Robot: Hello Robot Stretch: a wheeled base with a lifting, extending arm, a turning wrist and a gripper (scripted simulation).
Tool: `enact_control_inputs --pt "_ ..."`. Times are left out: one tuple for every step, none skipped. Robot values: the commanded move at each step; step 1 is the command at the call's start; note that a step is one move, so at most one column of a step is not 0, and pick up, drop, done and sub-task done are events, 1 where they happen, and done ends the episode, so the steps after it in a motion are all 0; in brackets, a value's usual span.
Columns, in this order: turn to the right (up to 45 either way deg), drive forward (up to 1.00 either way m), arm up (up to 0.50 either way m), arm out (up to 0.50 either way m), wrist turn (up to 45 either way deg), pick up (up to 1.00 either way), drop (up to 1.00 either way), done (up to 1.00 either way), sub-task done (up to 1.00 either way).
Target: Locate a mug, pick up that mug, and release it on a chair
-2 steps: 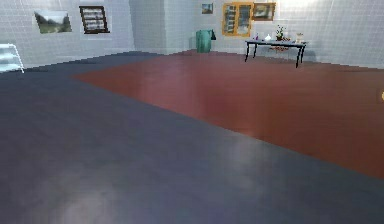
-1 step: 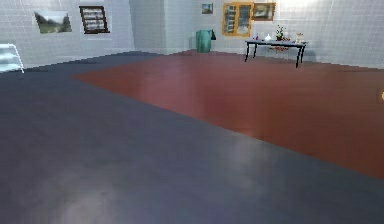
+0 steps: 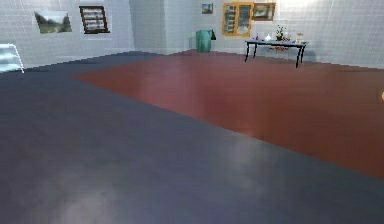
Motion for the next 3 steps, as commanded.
enact_control_inputs --pt "0.0 0.00 0.00 0.00 0.0 0.00 1.00 0.00 0.00" --pt "0.0 0.00 0.00 -0.10 0.0 0.00 0.00 0.00 0.00" --pt "0.0 0.00 0.00 0.00 0.0 0.00 0.00 1.00 0.00"
